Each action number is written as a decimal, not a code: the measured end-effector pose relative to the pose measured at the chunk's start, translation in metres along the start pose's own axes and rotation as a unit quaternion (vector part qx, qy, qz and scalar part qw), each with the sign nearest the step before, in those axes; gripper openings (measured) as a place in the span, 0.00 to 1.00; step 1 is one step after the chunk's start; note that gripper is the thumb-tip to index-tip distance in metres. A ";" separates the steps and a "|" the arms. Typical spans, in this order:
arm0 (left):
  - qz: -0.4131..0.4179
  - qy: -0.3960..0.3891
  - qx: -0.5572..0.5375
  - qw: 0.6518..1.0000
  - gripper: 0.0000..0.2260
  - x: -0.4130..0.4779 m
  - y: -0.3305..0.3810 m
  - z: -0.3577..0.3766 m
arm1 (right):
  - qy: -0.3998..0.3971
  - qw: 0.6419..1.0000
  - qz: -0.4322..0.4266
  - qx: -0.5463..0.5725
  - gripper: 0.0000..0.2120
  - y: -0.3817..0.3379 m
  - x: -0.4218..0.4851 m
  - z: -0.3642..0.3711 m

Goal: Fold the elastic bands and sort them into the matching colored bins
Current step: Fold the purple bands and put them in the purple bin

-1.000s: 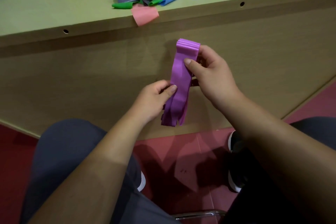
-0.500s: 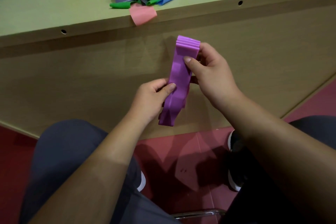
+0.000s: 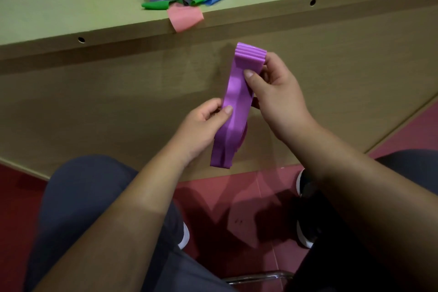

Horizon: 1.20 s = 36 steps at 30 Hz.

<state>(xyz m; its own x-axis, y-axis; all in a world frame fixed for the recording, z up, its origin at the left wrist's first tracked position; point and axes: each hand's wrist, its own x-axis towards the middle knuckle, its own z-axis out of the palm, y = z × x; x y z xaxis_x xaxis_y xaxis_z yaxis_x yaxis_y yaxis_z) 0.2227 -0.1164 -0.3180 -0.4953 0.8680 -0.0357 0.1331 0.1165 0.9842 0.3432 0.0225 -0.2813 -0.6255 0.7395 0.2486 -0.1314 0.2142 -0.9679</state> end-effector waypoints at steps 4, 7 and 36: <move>-0.019 -0.011 -0.050 0.998 0.10 -0.002 0.003 0.002 | 0.001 1.000 0.008 0.005 0.13 0.002 0.001 0.000; -0.038 -0.011 -0.082 0.996 0.11 -0.002 0.002 0.003 | 0.006 1.000 0.008 0.008 0.14 0.004 0.001 0.002; -0.033 0.030 -0.073 0.996 0.12 0.004 -0.005 0.003 | 0.008 0.997 0.032 0.070 0.11 0.000 0.002 0.001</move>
<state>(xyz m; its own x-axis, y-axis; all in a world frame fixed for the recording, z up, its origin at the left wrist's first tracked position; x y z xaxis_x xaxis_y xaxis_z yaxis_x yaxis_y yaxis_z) 0.2226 -0.1118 -0.3234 -0.5496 0.8300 -0.0951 -0.0249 0.0976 0.9949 0.3413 0.0238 -0.2812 -0.6242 0.7589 0.1854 -0.1977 0.0761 -0.9773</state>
